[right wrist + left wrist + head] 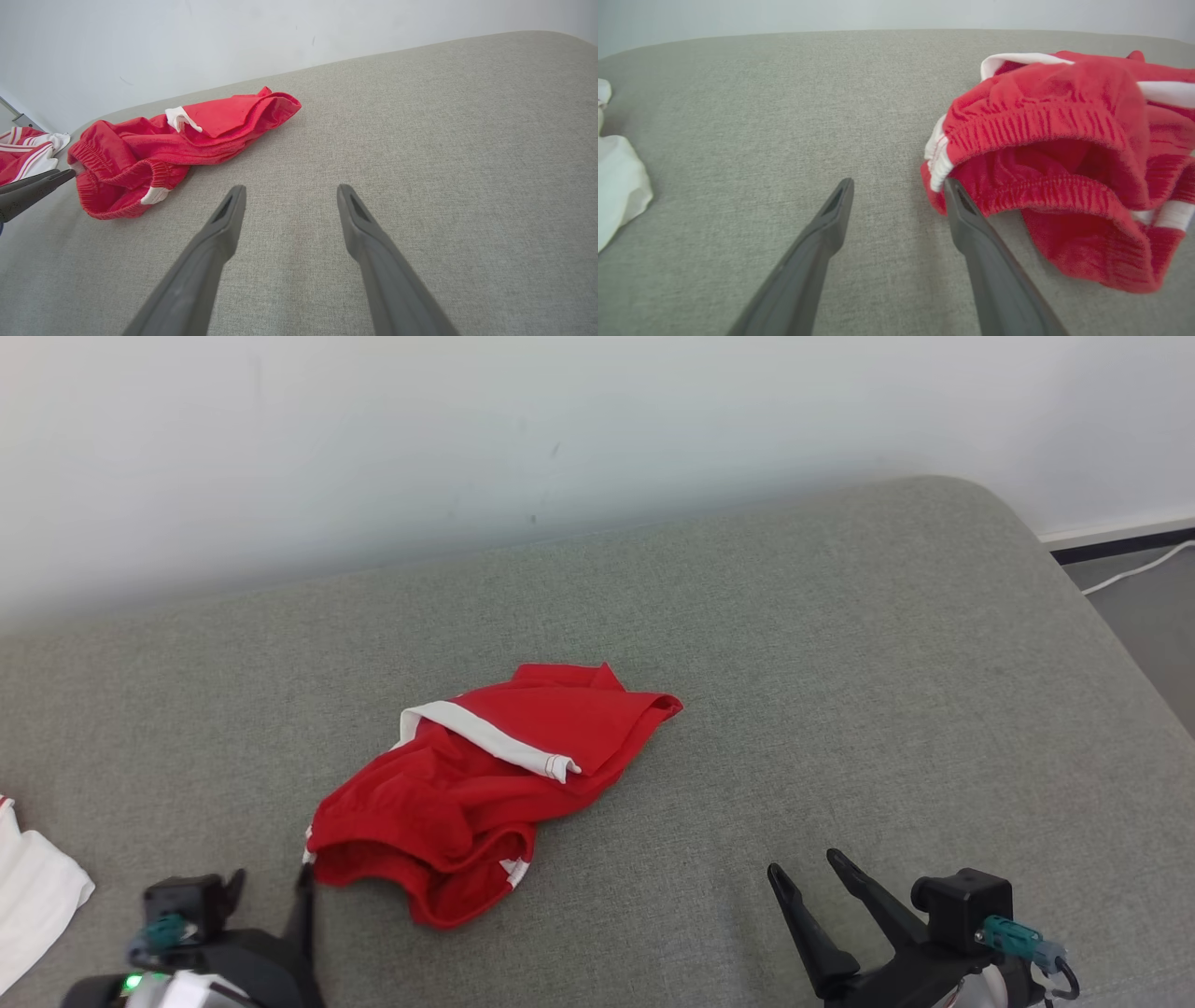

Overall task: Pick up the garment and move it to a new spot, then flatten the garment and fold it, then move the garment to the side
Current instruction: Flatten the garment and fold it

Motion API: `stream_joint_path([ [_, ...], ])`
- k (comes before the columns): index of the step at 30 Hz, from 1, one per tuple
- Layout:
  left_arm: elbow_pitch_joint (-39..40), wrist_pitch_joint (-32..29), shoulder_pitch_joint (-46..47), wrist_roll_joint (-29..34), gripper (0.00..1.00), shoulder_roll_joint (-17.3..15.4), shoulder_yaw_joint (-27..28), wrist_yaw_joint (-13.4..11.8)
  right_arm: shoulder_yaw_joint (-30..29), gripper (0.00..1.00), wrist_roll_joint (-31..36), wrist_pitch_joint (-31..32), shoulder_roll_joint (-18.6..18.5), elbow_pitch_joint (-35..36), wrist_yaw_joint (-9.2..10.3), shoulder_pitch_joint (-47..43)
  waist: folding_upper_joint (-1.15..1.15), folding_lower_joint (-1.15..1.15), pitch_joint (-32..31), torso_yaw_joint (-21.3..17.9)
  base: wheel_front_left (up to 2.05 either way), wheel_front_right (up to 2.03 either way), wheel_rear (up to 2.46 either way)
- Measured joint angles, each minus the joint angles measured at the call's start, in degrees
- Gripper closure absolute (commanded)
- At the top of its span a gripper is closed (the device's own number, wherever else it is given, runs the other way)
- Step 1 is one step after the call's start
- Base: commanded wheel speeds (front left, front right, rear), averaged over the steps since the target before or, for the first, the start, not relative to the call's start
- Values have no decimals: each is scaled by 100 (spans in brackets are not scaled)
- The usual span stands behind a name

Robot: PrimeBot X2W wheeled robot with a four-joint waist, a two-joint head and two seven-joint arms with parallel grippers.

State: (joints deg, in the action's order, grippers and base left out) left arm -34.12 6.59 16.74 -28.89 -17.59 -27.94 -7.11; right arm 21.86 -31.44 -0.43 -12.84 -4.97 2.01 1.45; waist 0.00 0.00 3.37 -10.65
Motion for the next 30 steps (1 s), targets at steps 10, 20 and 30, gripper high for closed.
stream_joint_path([
  [10,226,410,-209,-125,0,94,1232,0,-235,0,-18,-42,-101,-23,113,-125,0,0,-111,166,0,0,0],
  [20,1668,778,-972,-385,0,660,1502,-1,-867,0,-211,-654,91,-49,305,-123,0,0,-337,561,0,0,0],
  [30,2680,783,-1802,94,0,377,1137,126,-1014,0,-112,-1090,109,-47,360,-229,0,0,-579,962,0,0,0],
])
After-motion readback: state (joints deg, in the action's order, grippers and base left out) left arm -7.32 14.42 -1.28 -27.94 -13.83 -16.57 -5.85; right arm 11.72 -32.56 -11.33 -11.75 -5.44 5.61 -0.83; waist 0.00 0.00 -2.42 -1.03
